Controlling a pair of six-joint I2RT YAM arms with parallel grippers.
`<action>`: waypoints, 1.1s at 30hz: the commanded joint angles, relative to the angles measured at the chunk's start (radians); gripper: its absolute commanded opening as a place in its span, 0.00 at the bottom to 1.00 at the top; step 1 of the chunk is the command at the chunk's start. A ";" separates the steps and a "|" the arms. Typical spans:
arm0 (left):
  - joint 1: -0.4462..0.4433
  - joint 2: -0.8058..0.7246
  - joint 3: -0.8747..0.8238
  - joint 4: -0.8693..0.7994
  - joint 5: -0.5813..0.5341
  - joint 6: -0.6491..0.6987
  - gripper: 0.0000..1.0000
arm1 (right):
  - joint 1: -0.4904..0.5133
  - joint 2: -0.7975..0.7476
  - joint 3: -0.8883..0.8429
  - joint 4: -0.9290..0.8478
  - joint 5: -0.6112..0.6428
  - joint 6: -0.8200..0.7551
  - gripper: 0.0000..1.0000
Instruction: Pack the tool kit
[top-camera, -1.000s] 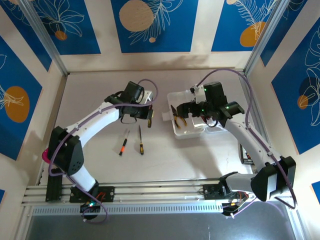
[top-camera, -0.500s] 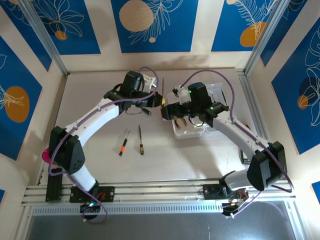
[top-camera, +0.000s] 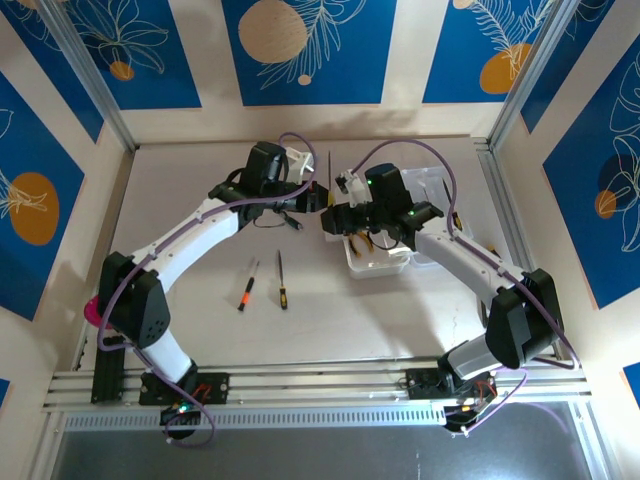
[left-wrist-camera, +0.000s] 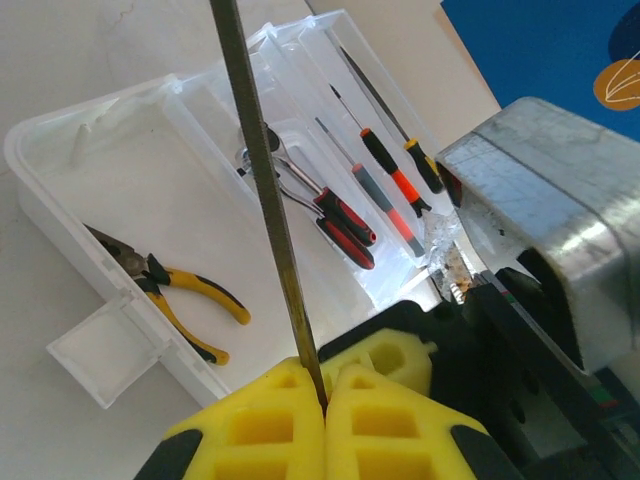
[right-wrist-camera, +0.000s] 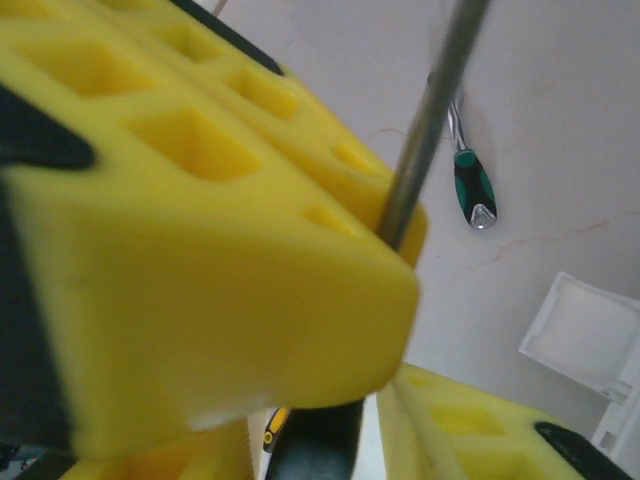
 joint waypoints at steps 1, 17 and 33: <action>-0.004 -0.005 -0.024 0.018 0.041 -0.011 0.00 | 0.003 -0.008 0.031 0.011 0.003 -0.005 0.19; 0.092 -0.092 -0.021 -0.318 -0.359 0.212 0.99 | -0.201 -0.112 0.067 -0.365 0.220 -0.152 0.00; 0.143 -0.115 -0.234 -0.381 -0.497 0.246 1.00 | -0.443 0.026 0.184 -0.644 0.832 -0.185 0.00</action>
